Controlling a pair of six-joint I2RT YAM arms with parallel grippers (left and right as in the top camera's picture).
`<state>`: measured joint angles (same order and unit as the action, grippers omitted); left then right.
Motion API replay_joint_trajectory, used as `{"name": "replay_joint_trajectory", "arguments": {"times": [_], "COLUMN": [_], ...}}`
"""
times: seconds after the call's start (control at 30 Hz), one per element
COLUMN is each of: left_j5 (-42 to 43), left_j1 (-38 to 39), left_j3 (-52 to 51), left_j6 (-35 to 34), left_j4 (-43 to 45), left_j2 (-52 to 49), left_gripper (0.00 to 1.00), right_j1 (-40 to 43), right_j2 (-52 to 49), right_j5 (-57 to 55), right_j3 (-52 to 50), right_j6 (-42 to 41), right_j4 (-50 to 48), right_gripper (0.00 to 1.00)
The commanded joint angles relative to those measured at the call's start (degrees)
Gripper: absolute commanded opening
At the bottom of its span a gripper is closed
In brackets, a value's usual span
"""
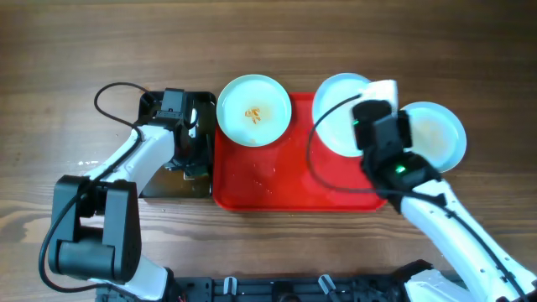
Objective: Clean dirty plates on tray and stack at the side
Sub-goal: 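Lift the second plate with the right gripper onto the plate right of tray, then pull the back-left dirty plate to the tray center with the right gripper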
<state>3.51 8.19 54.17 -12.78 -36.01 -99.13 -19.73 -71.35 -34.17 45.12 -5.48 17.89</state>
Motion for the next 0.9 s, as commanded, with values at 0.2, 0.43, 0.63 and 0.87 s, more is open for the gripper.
{"name": "replay_joint_trajectory", "arguments": {"times": [0.2, 0.43, 0.63, 0.87], "left_j5": [0.5, 0.5, 0.5, 0.5], "left_j1": [-0.11, -0.11, -0.11, -0.11], "left_j3": [-0.22, -0.22, -0.22, -0.22], "left_j6": [-0.11, -0.11, -0.11, -0.11], "left_j4": [0.02, 0.02, 0.02, 0.02], "left_j2": [-1.27, -1.27, -1.27, -1.27], "left_gripper": [0.58, 0.58, 0.58, 0.59], "right_j1": [30.29, 42.58, 42.99, 38.93], "right_j2": [-1.14, -6.29, -9.25, -9.22], "right_j5": [22.99, 23.98, 30.84, 66.75], "right_j3": [1.16, 1.16, 1.16, 1.16], "right_j6": [-25.03, -24.65, -24.37, -8.79], "right_j4": [6.16, 7.74, 7.69, 3.82], "right_gripper": [0.07, 0.07, 0.26, 0.45]}}
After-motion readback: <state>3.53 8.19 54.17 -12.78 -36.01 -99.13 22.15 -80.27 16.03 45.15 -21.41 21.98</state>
